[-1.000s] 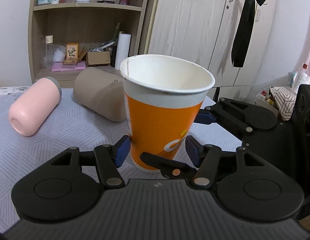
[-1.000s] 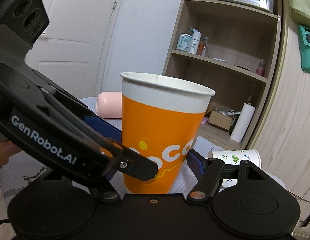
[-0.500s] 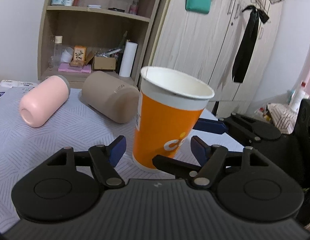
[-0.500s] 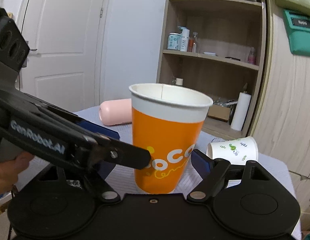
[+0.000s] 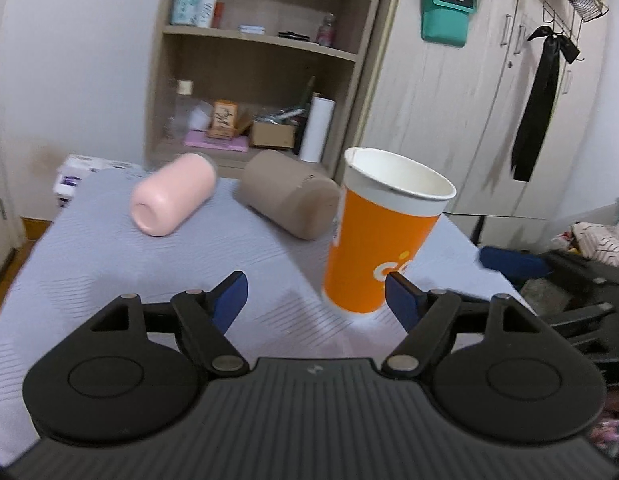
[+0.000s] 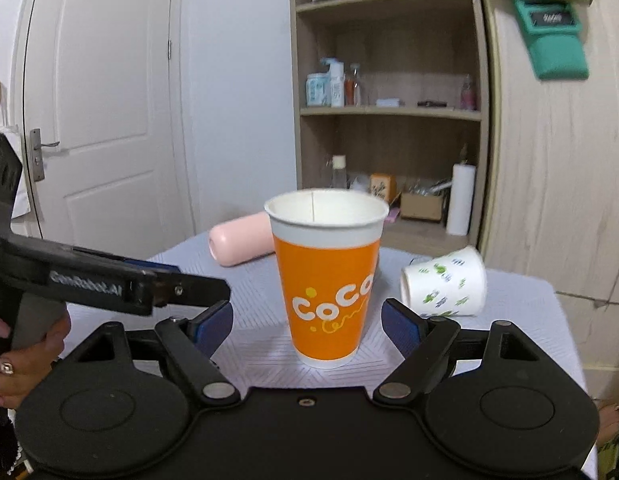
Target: Flip cup upright
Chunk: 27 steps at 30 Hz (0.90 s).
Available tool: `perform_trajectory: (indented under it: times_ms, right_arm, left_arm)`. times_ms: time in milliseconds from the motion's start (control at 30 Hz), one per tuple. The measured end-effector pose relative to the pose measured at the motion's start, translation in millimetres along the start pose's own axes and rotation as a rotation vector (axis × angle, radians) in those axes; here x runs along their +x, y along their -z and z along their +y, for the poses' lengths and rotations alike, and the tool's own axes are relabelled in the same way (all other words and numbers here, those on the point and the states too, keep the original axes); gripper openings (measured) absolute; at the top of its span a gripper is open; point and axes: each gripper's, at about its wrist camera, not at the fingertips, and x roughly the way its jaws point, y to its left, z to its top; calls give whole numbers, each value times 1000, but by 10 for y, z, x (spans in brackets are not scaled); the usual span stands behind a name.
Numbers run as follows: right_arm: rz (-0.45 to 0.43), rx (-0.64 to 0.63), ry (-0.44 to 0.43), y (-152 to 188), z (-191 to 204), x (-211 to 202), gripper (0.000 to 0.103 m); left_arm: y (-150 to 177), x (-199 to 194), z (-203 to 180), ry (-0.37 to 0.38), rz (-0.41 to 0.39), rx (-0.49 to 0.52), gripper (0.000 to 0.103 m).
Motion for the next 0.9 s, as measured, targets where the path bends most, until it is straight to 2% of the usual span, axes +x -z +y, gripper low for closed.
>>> perform_trajectory:
  times_ms: [200, 333, 400, 900]
  right_arm:
    - [-44, -27, 78, -40, 180, -344, 86]
    - [-79, -57, 220, -36, 309, -537, 86]
    - [-81, -62, 250, -37, 347, -588, 86]
    - [-98, -66, 267, -105, 438, -748, 91]
  left_arm:
    - [25, -297, -76, -78, -22, 19, 82]
    - [53, -449, -139, -112, -48, 55, 87]
    - [58, -487, -156, -117, -42, 56, 87]
    - [71, -855, -249, -119, -99, 97, 94]
